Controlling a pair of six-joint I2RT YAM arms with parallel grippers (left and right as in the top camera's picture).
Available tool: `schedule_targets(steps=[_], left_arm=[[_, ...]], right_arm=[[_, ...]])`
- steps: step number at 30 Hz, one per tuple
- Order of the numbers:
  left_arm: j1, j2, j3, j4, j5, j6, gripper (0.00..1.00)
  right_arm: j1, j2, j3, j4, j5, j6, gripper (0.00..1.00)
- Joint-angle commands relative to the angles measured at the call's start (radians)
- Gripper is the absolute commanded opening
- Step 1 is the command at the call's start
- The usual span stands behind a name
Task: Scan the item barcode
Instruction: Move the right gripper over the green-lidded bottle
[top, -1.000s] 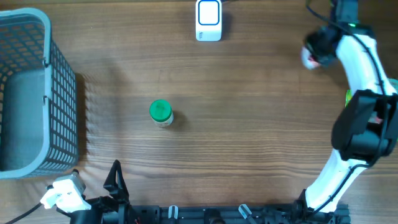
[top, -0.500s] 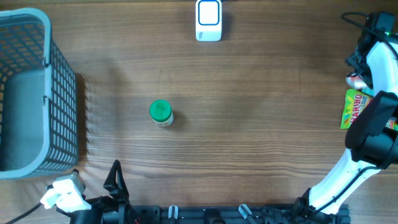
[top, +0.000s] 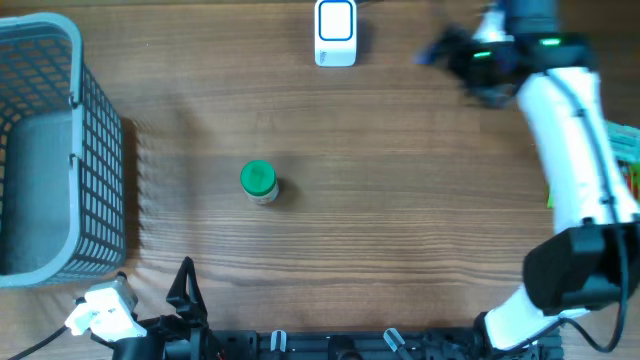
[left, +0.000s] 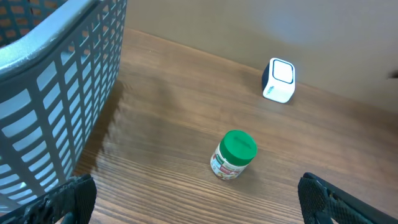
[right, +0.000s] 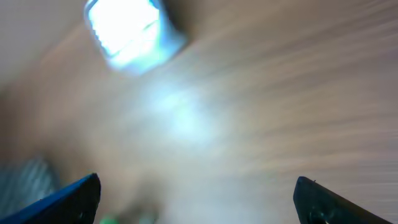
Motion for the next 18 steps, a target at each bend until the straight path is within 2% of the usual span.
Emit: schedule_targets(steps=[1, 4, 7, 11, 18], left_arm=[[-0.006, -0.009, -0.003, 0.003, -0.010, 0.002, 1.00], [-0.006, -0.009, -0.003, 0.003, -0.010, 0.002, 1.00], [-0.006, -0.009, -0.004, 0.003, -0.010, 0.002, 1.00], [-0.006, -0.009, -0.003, 0.003, -0.010, 0.002, 1.00], [-0.006, -0.009, -0.004, 0.003, -0.010, 0.002, 1.00]], right_arm=[[0.201, 0.036, -0.062, -0.008, -0.208, -0.005, 1.00], [0.351, 0.056, -0.065, -0.009, -0.152, 0.172, 1.00], [0.476, 0.056, -0.065, 0.012, -0.056, 0.419, 1.00], [0.577, 0.076, -0.065, 0.042, 0.066, 0.682, 0.99], [0.637, 0.219, -0.062, 0.154, 0.039, 0.794, 1.00]])
